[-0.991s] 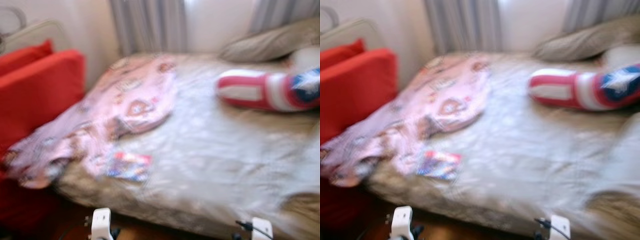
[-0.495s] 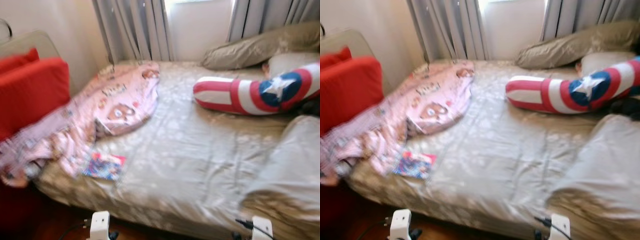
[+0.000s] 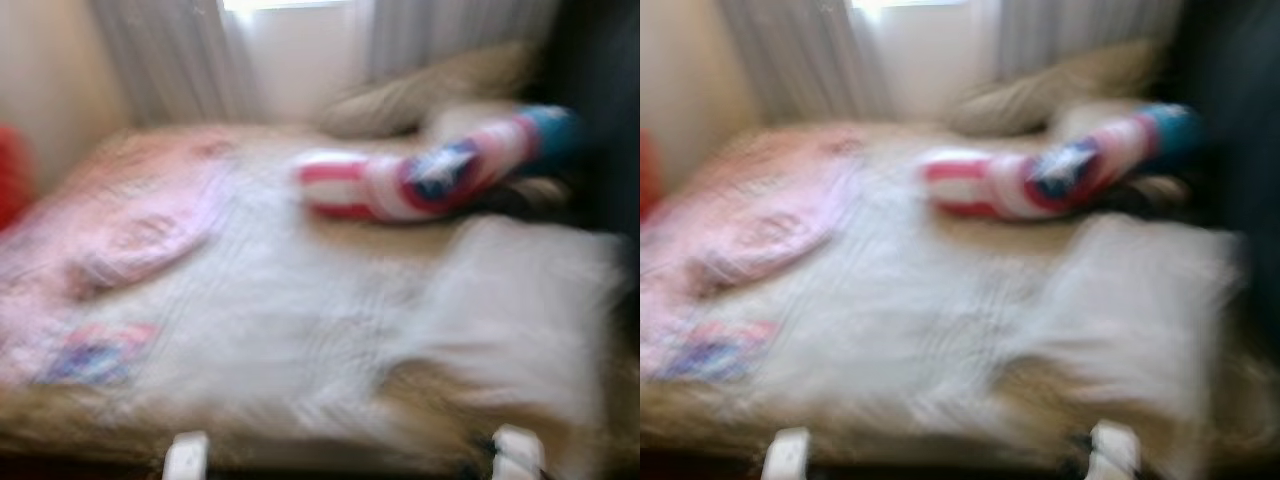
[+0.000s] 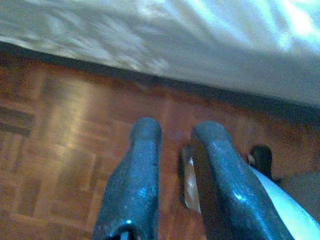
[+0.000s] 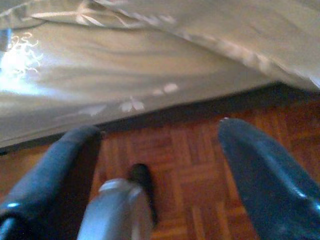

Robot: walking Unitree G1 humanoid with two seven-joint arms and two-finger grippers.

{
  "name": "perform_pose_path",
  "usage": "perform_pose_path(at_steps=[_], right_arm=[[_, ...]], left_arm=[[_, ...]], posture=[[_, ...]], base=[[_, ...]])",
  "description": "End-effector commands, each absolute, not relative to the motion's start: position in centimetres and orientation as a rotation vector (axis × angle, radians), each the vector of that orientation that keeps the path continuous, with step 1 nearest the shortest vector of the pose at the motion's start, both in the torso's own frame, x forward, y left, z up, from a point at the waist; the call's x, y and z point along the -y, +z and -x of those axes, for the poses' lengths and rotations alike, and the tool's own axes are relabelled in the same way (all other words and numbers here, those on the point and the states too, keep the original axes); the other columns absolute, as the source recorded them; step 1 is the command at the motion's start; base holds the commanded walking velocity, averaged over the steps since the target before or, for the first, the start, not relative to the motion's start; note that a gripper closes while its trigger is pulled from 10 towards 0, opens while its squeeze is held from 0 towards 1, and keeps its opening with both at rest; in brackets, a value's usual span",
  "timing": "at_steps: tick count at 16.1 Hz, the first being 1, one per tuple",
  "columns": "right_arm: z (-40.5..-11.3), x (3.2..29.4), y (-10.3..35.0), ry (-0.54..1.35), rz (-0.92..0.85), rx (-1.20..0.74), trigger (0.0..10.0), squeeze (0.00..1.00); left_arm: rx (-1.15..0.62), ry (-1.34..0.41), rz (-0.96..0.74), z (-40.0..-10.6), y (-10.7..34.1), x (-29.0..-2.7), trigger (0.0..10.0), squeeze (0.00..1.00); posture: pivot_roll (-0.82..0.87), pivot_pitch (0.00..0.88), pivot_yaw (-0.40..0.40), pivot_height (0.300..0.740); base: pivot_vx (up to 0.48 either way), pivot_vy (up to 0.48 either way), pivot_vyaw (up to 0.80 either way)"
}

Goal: Clean up the room

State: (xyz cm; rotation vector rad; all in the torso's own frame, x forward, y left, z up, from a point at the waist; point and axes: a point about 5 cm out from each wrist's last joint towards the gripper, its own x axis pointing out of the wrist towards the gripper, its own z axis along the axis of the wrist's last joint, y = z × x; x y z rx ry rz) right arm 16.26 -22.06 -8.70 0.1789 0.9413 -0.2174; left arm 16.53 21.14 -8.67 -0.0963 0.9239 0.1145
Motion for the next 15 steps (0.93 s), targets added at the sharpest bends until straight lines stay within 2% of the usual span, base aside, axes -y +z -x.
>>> perform_pose_path(at_steps=[1,3,11,15], right_arm=[[-16.1,22.1,-8.8,-0.21,-0.169,-0.953,10.0,0.0],[-16.2,22.2,-8.7,-0.208,-0.164,-0.952,10.0,0.0],[-16.3,22.2,-8.6,-0.19,-0.158,-0.942,10.0,0.0],[-16.4,22.3,-8.6,-0.188,-0.154,-0.941,10.0,0.0]], left_arm=[[-0.913,0.127,0.104,-16.7,-8.6,-21.4,10.0,0.0],[-0.919,0.131,0.107,-16.1,-8.7,-21.7,10.0,0.0],[-0.942,0.13,0.106,-14.5,-9.2,-22.1,10.0,0.0],[-0.94,0.118,0.109,-14.8,-9.3,-21.2,10.0,0.0]], posture=[[-0.02,0.0,0.089,0.74],[-0.02,0.0,0.089,0.74],[-0.02,0.0,0.085,0.74],[-0.02,0.0,0.08,0.74]], base=[[0.0,0.0,-0.71],[0.0,0.0,-0.69],[0.0,0.0,0.0],[0.0,-0.26,0.0]])
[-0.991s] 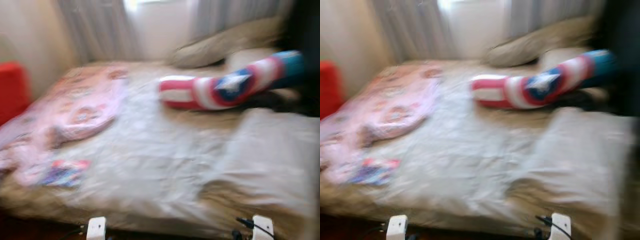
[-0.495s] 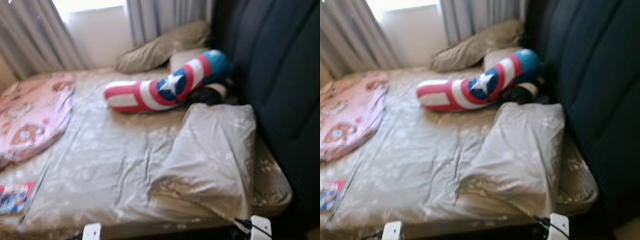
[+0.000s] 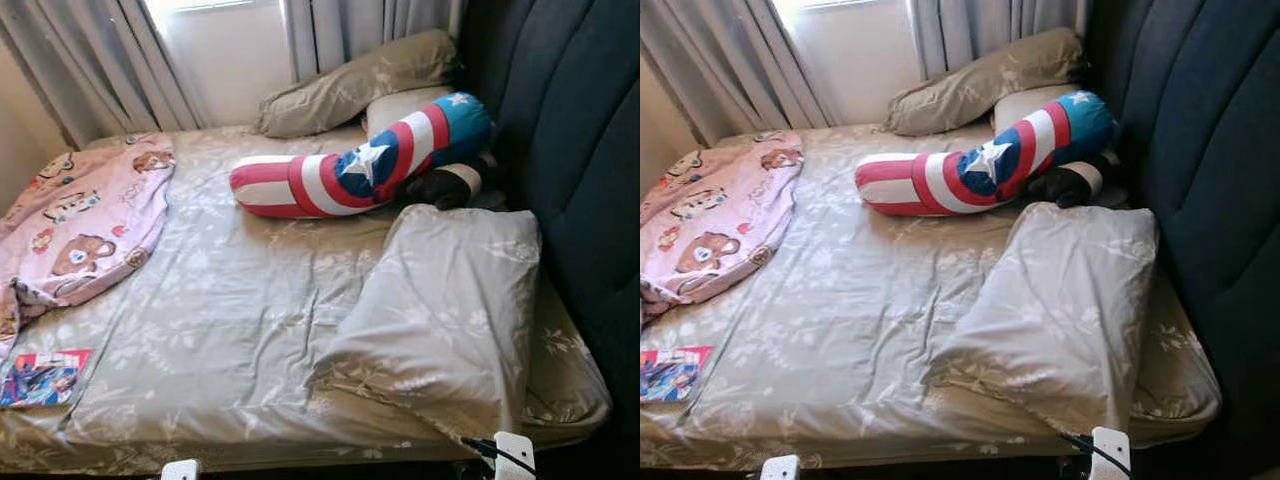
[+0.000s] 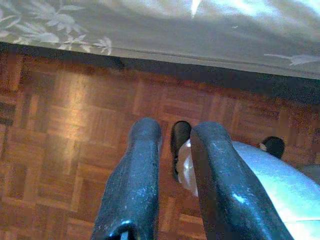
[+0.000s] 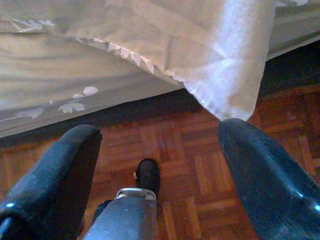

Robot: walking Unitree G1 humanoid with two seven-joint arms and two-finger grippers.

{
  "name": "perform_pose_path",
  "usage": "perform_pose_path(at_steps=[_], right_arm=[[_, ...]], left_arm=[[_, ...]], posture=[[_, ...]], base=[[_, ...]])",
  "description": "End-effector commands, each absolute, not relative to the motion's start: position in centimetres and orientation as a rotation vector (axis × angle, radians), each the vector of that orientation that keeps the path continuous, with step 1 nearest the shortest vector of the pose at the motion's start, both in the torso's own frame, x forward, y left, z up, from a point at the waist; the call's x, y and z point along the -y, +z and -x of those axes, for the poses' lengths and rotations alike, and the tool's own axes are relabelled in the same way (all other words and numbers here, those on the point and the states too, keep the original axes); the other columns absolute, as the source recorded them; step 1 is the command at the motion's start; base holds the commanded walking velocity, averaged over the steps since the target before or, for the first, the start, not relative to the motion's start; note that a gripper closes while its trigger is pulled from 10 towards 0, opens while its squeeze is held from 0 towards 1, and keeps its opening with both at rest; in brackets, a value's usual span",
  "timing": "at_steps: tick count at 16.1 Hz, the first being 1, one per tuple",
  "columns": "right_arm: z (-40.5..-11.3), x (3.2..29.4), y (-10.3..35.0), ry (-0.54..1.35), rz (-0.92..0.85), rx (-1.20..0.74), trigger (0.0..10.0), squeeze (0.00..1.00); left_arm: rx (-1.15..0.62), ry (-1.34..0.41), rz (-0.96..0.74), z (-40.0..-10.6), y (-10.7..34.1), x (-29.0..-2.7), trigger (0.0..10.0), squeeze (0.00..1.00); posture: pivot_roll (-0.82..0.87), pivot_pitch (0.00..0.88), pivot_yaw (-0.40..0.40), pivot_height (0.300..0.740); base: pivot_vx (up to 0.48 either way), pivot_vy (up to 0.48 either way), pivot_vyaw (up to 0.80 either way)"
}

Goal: Clean up the room

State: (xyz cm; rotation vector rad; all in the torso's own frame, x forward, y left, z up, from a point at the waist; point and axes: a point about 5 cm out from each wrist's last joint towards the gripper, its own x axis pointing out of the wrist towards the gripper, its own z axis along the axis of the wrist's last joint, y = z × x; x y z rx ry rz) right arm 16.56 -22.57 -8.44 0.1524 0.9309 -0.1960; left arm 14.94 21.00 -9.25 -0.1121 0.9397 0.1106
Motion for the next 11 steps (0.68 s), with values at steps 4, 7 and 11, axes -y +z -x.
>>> perform_pose_path(at_steps=[4,7,11], right_arm=[[-16.4,22.3,-8.6,-0.186,-0.152,-0.94,10.0,0.0],[-16.4,22.3,-8.6,-0.183,-0.149,-0.942,10.0,0.0],[-16.4,22.3,-8.6,-0.183,-0.149,-0.941,10.0,0.0]], left_arm=[[-0.926,0.105,0.11,-15.7,-9.1,-20.3,10.0,0.0],[-0.898,0.103,0.116,-17.7,-8.4,-19.8,10.0,0.0],[-0.89,0.113,0.127,-18.0,-8.3,-19.8,10.0,0.0]], posture=[[-0.02,0.0,0.078,0.74],[-0.02,0.0,0.075,0.74],[-0.02,0.0,0.073,0.74]], base=[[0.0,-0.264,0.0],[0.0,-0.105,0.0],[0.0,0.0,0.0]])
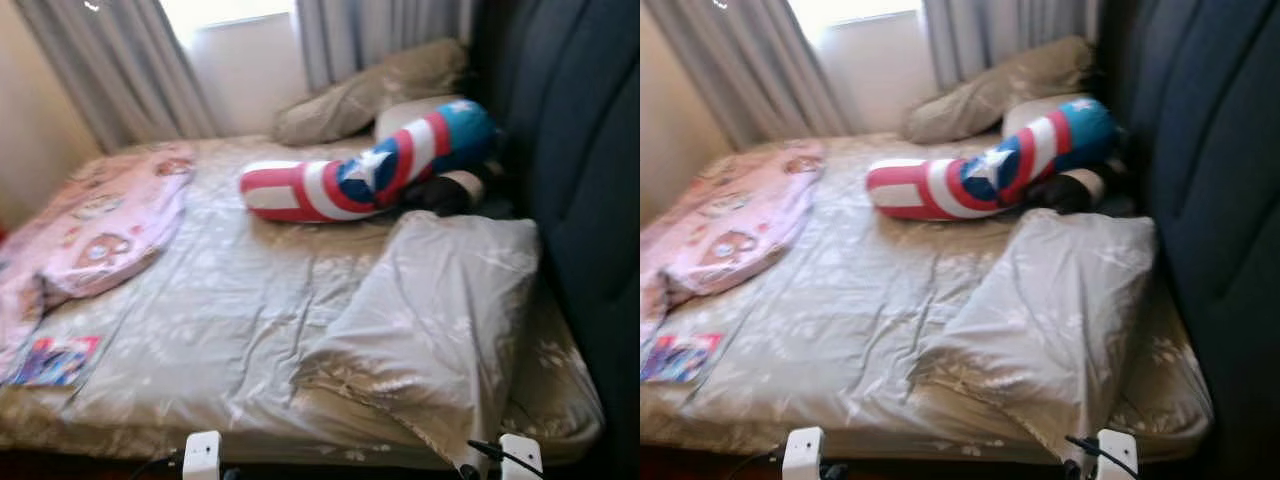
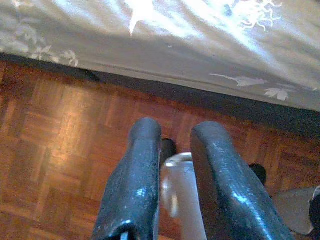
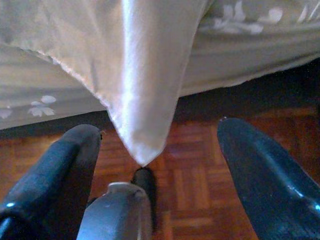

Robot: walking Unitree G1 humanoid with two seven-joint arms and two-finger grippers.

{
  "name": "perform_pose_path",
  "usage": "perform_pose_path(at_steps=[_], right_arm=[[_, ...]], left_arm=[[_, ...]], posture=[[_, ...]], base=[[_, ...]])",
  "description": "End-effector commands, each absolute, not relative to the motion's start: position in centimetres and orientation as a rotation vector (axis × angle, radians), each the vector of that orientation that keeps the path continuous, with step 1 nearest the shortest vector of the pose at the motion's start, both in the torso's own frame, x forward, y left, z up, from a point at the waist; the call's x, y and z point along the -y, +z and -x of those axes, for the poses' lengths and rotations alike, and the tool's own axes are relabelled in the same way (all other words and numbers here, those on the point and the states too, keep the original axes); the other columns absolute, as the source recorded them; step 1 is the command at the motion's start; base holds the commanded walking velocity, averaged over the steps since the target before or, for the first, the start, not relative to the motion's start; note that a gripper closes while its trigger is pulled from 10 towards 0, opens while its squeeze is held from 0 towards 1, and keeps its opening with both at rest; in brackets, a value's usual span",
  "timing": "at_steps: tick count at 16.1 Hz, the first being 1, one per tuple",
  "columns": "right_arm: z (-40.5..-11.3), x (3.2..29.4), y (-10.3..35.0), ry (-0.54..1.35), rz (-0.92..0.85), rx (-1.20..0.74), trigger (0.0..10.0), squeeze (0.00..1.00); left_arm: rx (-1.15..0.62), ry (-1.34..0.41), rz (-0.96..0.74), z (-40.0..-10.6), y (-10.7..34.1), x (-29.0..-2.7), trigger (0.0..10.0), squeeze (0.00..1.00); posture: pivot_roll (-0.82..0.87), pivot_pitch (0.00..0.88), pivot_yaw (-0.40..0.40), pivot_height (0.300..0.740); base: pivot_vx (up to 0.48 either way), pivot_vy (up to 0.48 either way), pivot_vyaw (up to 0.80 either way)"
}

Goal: Clean up the room

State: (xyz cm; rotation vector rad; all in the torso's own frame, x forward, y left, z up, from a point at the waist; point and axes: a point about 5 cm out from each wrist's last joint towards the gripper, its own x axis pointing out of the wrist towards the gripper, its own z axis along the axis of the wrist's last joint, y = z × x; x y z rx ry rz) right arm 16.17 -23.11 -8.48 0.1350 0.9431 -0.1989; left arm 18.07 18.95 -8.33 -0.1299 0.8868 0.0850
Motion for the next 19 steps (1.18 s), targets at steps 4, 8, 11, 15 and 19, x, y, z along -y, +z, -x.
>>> perform_pose_path(at_steps=[4,8,11,15,19], right_arm=[[-16.47,22.38,-8.53,-0.183,-0.147,-0.94,10.0,0.0],[-16.47,22.45,-8.51,-0.18,-0.143,-0.94,10.0,0.0],[-16.5,22.5,-8.48,-0.177,-0.139,-0.939,10.0,0.0],[-16.63,22.57,-8.39,-0.178,-0.145,-0.927,10.0,0.0],[-16.68,22.83,-8.31,-0.176,-0.138,-0.926,10.0,0.0]], left_arm=[[-0.883,0.132,0.159,-17.98,-8.26,-19.8,10.0,0.0],[-0.885,0.127,0.153,-17.93,-8.3,-19.71,10.0,0.0],[-0.88,0.124,0.147,-18.04,-8.25,-19.68,10.0,0.0],[-0.853,0.104,0.136,-18.49,-7.97,-19.67,10.0,0.0],[-0.854,0.113,0.153,-18.39,-8.05,-19.46,10.0,0.0]], posture=[[-0.02,0.0,0.069,0.74],[-0.01,0.0,0.064,0.74],[-0.01,0.0,0.06,0.74],[-0.02,0.0,0.057,0.74],[-0.02,0.0,0.043,0.74]], base=[[0.0,0.0,0.0],[0.0,0.162,0.0],[0.0,0.0,0.0],[0.0,0.0,0.0],[0.0,0.201,0.0]])
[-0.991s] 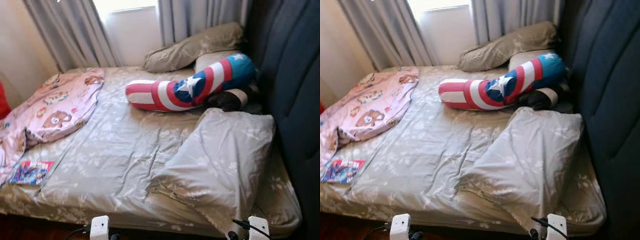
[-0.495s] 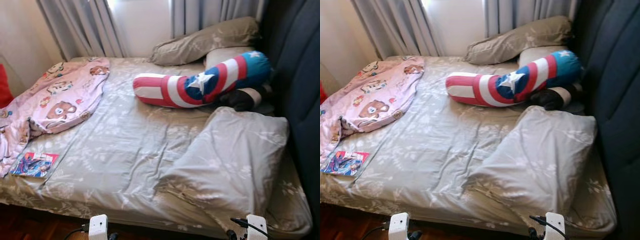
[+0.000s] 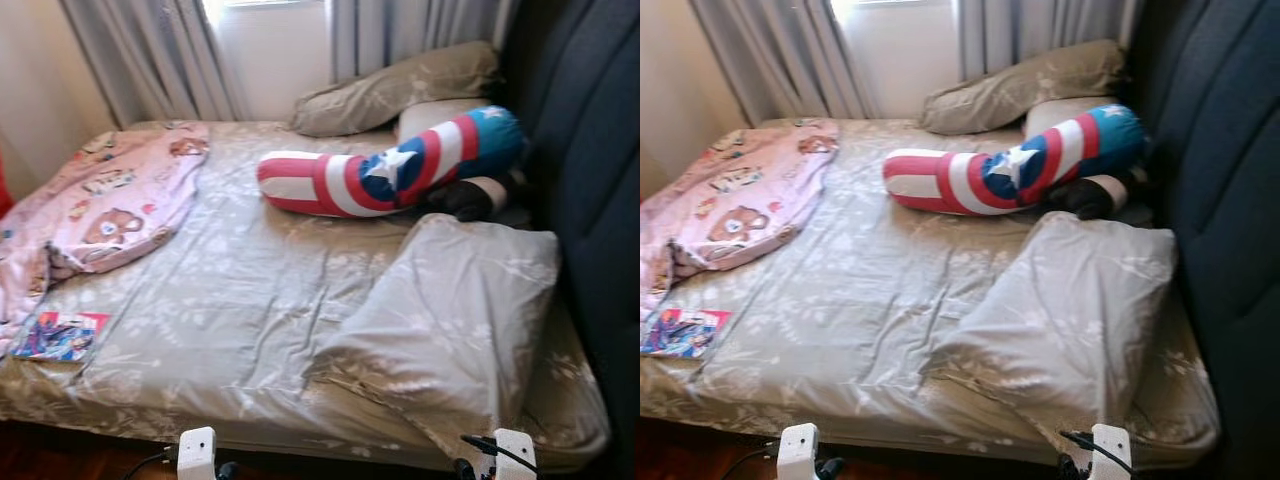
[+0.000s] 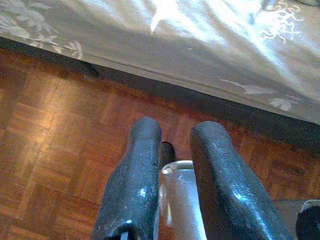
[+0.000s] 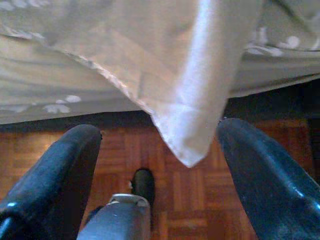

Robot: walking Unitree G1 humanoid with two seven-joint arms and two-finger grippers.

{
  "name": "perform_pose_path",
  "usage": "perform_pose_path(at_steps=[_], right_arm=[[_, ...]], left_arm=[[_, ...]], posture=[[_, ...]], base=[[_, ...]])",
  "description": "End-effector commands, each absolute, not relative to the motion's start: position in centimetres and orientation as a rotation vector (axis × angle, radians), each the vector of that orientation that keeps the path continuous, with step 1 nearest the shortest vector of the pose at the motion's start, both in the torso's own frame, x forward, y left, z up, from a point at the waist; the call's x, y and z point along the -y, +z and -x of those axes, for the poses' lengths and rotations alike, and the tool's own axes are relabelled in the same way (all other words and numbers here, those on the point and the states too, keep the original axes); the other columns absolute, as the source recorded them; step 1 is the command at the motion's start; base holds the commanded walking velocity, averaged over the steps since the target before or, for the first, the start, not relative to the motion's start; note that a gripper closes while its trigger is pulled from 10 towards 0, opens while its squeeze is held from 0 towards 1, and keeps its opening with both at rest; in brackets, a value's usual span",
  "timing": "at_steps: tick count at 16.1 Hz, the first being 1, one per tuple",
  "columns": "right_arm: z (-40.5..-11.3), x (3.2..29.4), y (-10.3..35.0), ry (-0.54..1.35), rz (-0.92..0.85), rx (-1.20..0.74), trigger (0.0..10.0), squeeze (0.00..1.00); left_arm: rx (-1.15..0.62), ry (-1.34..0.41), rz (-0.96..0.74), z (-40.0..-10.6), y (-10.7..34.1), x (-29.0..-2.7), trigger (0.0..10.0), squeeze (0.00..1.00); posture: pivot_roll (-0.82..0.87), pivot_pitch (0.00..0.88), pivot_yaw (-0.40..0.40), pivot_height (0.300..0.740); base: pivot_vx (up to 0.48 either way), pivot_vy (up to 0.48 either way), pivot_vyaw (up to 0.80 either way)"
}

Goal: Clean up the room

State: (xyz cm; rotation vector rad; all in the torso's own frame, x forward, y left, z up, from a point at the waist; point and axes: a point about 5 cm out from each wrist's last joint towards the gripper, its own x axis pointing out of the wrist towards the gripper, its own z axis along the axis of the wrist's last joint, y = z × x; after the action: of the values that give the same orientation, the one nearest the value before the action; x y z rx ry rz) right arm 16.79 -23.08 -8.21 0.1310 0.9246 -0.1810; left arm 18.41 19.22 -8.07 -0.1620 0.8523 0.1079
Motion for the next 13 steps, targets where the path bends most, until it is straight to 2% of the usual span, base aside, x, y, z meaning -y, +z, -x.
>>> perform_pose_path(at_steps=[1,6,8,9,10,11,12,13], right_arm=[[-16.7,22.9,-8.3,-0.174,-0.136,-0.927,10.0,0.0],[-16.9,22.9,-8.1,-0.178,-0.143,-0.885,10.0,0.0],[-17.1,22.9,-7.9,-0.193,-0.167,-0.832,10.0,0.0],[-17.3,22.8,-7.7,-0.167,-0.16,-0.811,10.0,0.0],[-18.4,22.5,-7.2,-0.123,-0.144,-0.762,10.0,0.0],[-23.6,20.7,-4.3,-0.052,-0.119,-0.592,10.0,0.0],[-25.5,20.2,-2.8,-0.035,-0.113,-0.516,10.0,0.0],[-25.7,20.4,-2.5,-0.041,-0.1,-0.497,10.0,0.0]], left_arm=[[-0.854,0.104,0.14,-18.4,-8.1,-19.4,10.0,0.0],[-0.822,0.111,0.13,-18.7,-7.7,-19.8,10.0,0.0],[-0.776,0.09,0.069,-19.2,-7.2,-20.6,10.0,0.0],[-0.723,0.157,0.112,-19.6,-6.7,-21.7,10.0,0.0],[-0.666,0.173,0.105,-20.7,-5.9,-22.2,10.0,0.0],[-0.594,0.173,0.085,-22.2,-4.8,-22.5,10.0,0.0],[-0.528,0.171,0.067,-23.4,-3.8,-22.5,10.0,0.0],[-0.439,0.171,0.066,-24.6,-2.5,-22.5,10.0,0.0]], posture=[[-0.01,0.0,0.036,0.74],[-0.02,0.0,0.04,0.74],[-0.04,0.0,0.053,0.74],[-0.06,0.0,0.058,0.74],[-0.05,0.0,0.053,0.74],[-0.04,0.0,0.046,0.74],[-0.04,0.0,0.042,0.74],[-0.04,0.0,0.042,0.74]], base=[[0.0,0.0,0.0],[0.0,0.0,0.0],[0.0,0.0,0.0],[0.0,0.0,0.0],[0.0,0.0,0.0],[0.0,0.0,0.0],[0.0,0.0,0.0],[0.0,0.0,0.0]])
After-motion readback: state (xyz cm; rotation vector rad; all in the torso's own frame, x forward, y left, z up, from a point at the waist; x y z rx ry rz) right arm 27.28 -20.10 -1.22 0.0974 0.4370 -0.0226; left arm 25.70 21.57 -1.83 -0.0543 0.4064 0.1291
